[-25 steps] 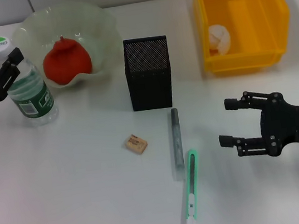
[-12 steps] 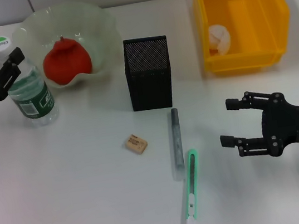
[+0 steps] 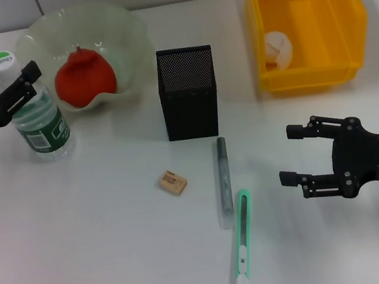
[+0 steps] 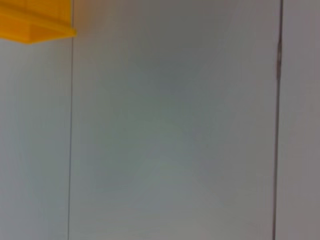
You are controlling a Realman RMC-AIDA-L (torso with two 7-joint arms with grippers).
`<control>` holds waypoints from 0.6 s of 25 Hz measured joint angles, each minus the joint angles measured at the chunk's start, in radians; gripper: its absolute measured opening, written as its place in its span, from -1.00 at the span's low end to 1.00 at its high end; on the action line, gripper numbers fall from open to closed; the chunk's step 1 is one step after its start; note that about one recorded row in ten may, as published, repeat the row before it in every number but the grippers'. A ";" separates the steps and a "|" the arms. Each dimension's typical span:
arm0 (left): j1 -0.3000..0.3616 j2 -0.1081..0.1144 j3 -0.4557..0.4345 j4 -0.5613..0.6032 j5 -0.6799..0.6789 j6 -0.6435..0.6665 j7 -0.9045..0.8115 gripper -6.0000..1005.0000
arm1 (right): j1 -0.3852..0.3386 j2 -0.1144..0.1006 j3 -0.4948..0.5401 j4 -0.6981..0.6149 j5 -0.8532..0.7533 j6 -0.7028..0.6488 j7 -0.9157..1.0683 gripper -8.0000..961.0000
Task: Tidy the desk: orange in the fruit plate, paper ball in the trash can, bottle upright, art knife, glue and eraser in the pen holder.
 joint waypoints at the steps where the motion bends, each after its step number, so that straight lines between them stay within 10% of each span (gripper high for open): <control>1: 0.000 0.000 0.000 0.000 0.000 0.000 0.000 0.36 | 0.000 0.000 0.001 0.000 0.000 0.000 0.000 0.67; 15: -0.028 0.050 0.062 0.100 -0.045 0.403 -0.367 0.55 | 0.013 -0.002 0.011 -0.006 0.001 -0.011 0.051 0.67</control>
